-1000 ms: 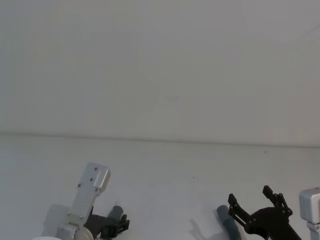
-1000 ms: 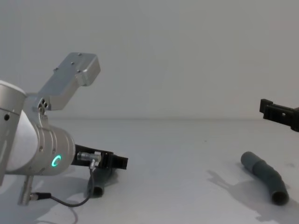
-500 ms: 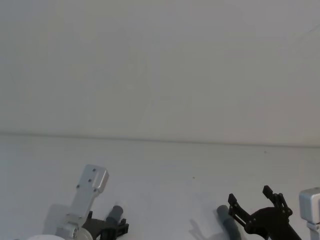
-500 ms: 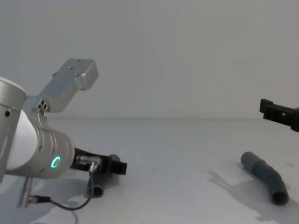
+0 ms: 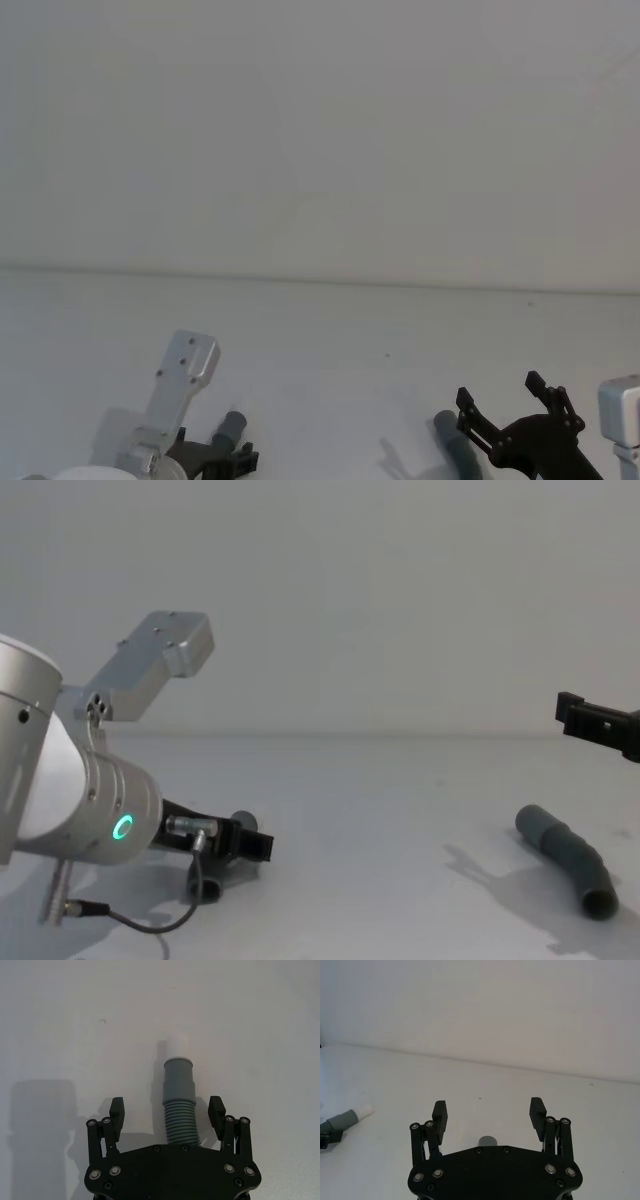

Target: Use both hands to pick up one end of the pipe from the table, align the ends, and insert them.

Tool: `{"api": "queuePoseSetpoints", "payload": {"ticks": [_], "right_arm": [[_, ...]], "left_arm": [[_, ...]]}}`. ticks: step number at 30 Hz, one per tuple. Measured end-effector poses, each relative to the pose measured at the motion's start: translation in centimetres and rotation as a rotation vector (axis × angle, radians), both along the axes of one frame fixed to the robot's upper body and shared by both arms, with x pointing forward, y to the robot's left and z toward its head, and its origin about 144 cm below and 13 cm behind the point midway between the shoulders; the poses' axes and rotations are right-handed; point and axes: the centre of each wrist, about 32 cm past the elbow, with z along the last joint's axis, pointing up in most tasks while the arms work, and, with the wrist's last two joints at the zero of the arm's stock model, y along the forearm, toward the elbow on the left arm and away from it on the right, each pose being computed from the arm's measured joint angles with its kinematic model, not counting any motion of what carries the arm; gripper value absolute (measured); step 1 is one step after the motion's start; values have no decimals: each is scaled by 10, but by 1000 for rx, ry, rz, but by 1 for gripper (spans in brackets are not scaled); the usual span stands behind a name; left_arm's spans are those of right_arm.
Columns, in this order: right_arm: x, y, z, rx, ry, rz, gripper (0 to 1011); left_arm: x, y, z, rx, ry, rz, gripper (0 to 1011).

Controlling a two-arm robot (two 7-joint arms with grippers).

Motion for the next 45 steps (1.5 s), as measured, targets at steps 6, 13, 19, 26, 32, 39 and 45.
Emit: {"api": "queuePoseSetpoints", "payload": {"ticks": [6, 13, 19, 26, 32, 39, 45], "right_arm": [[0, 0, 0, 0, 0, 0, 1001], [0, 0, 0, 0, 0, 0, 1001], [0, 0, 0, 0, 0, 0, 1002], [0, 0, 0, 0, 0, 0, 1002], [0, 0, 0, 0, 0, 0, 1001], [0, 0, 0, 0, 0, 0, 1001], [0, 0, 0, 0, 0, 0, 1001]], "left_arm": [[1, -1, -1, 3, -13, -12, 931], [2, -1, -1, 6, -23, -19, 729], [3, -1, -2, 7, -28, -24, 547], [3, -1, -2, 8, -32, -26, 344], [3, -1, -2, 9, -33, -27, 327], [4, -1, -2, 10, -34, -29, 327], [4, -1, -2, 10, -35, -29, 327]]}}
